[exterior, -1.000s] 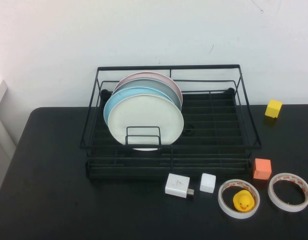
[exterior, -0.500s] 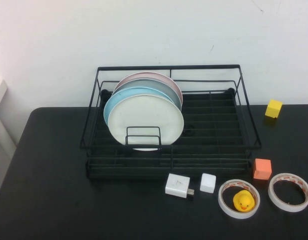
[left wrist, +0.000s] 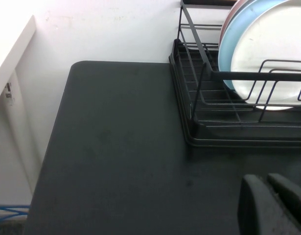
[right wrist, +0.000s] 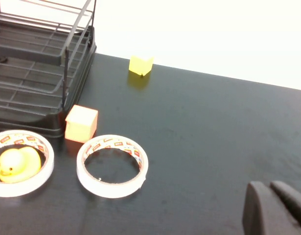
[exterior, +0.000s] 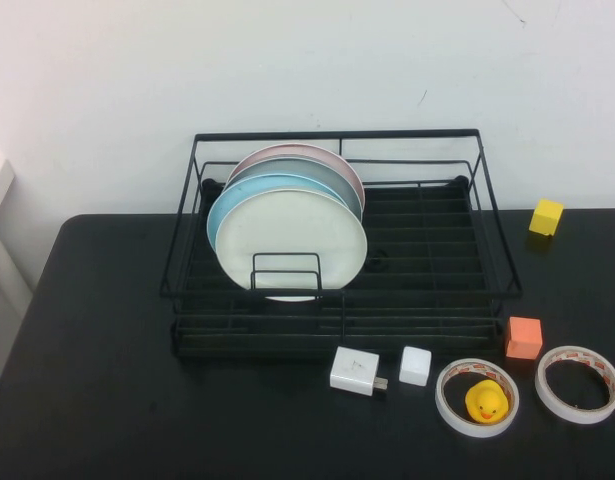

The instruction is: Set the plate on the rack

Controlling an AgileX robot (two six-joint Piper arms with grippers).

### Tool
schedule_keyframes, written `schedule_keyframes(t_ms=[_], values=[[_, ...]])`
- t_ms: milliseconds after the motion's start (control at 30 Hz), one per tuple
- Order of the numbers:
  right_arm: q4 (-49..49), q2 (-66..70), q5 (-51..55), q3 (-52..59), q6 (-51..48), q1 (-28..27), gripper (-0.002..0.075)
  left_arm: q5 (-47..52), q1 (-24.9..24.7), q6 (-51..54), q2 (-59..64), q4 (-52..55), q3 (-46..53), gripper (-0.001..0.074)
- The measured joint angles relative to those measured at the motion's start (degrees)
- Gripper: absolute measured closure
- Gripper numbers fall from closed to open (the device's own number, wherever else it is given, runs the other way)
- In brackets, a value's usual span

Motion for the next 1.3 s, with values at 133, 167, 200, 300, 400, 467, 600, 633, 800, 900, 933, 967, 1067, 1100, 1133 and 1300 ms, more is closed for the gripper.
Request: schedule_keyframes(t_ms=[133,167,200,300,400,467,600,633,800,900,933,967,1067,1100,1133,1300], values=[[0.2,0.0,0.0,0.0,0.0,0.0,0.0728,0.0,0.0,0.0,0.0,0.0,0.0,0.0737],[0.2,0.0,0.0,0.0,0.0,0.0,0.0728,0.0,0.0,0.0,0.0,0.0,0.0,0.0737],[0.2,0.0,0.0,0.0,0.6,0.0,0.0728,0.0,0.0,0.0,0.0,0.0,0.0,0.0737],[0.2,0.0,0.0,0.1,3.1,0.0,0.0728,0.0,0.0,0.0,0.0,0.0,0.0,0.0737],[0.2,0.0,0.0,0.1,4.1,0.0,0.0728,0.0,0.0,0.0,0.0,0.0,0.0,0.0737],[0.2,0.0,0.0,0.1,4.7,0.0,0.0728,0.0,0.0,0.0,0.0,0.0,0.0,0.0737],[0.2,0.0,0.0,0.1,6.4,1.5,0.0728,0.0,0.0,0.0,0.0,0.0,0.0,0.0737],[0.2,0.0,0.0,0.1,6.7,2.0,0.0728,0.0,0.0,0.0,0.0,0.0,0.0,0.0737],[0.2,0.0,0.1,0.1,7.3,3.5,0.0728,0.0,0.0,0.0,0.0,0.0,0.0,0.0737],[0.2,0.0,0.1,0.1,7.4,3.5,0.0728,0.0,0.0,0.0,0.0,0.0,0.0,0.0737],[0.2,0.0,0.1,0.1,7.4,3.5,0.0728,0.0,0.0,0.0,0.0,0.0,0.0,0.0737],[0.2,0.0,0.1,0.1,7.4,3.5,0.0728,0.0,0.0,0.0,0.0,0.0,0.0,0.0737],[0.0,0.0,0.1,0.1,7.4,3.5,0.0728,0.0,0.0,0.0,0.0,0.0,0.0,0.0737],[-0.2,0.0,0.1,0.1,7.5,3.5,0.0728,0.0,0.0,0.0,0.0,0.0,0.0,0.0737],[-0.2,0.0,0.1,0.1,7.5,3.5,0.0728,0.0,0.0,0.0,0.0,0.0,0.0,0.0737],[-0.8,0.0,0.1,0.1,7.4,3.5,0.0728,0.0,0.0,0.0,0.0,0.0,0.0,0.0737]])
